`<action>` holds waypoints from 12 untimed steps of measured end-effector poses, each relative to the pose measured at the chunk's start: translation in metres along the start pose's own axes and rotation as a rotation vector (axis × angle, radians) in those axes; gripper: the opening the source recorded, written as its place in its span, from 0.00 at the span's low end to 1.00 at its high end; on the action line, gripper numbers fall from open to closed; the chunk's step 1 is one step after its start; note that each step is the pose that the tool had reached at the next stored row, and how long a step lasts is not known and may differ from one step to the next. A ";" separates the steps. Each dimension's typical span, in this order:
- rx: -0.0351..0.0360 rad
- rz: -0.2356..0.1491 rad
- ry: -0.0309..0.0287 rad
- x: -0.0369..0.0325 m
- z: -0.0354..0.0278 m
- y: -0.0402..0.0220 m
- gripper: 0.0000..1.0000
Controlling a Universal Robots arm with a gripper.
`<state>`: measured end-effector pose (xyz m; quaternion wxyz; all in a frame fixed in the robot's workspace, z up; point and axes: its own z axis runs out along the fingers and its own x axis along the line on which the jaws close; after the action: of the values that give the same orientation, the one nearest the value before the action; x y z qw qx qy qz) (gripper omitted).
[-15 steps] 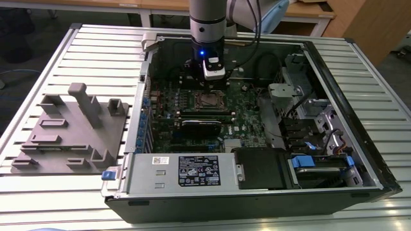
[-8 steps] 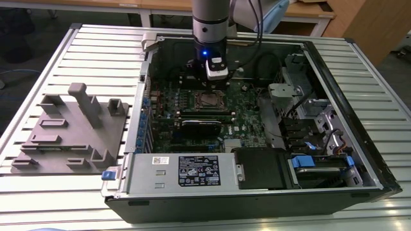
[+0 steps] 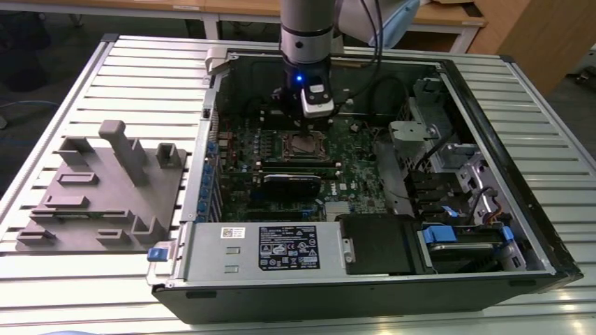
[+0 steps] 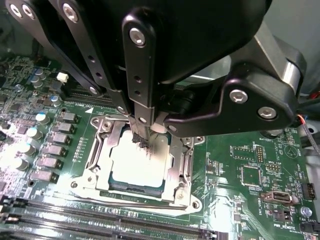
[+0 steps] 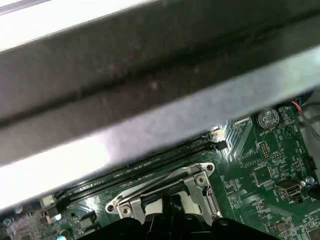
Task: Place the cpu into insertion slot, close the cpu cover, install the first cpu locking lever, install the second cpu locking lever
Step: 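Install the first cpu locking lever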
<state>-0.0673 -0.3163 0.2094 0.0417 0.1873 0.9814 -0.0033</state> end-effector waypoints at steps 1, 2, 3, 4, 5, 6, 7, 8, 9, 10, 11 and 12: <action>-0.0002 -0.003 0.0000 -0.0004 0.0001 -0.0011 0.10; -0.0004 -0.005 0.0001 -0.0009 0.0002 -0.0024 0.10; -0.0007 -0.007 0.0001 -0.0015 0.0003 -0.0038 0.10; -0.0007 -0.008 0.0002 -0.0020 0.0004 -0.0053 0.10; -0.0009 -0.010 0.0001 -0.0027 0.0006 -0.0068 0.10; -0.0011 -0.012 0.0001 -0.0034 0.0007 -0.0086 0.10; -0.0013 -0.013 0.0001 -0.0040 0.0008 -0.0102 0.10; -0.0013 -0.015 0.0002 -0.0046 0.0009 -0.0119 0.10; -0.0013 -0.016 0.0002 -0.0052 0.0010 -0.0134 0.10; -0.0030 -0.016 0.0008 -0.0057 0.0011 -0.0146 0.10; -0.0070 -0.016 0.0024 -0.0060 0.0012 -0.0155 0.10; -0.0109 -0.016 0.0038 -0.0063 0.0013 -0.0162 0.10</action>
<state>-0.0673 -0.3337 0.2086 0.0408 0.1790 0.9830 0.0021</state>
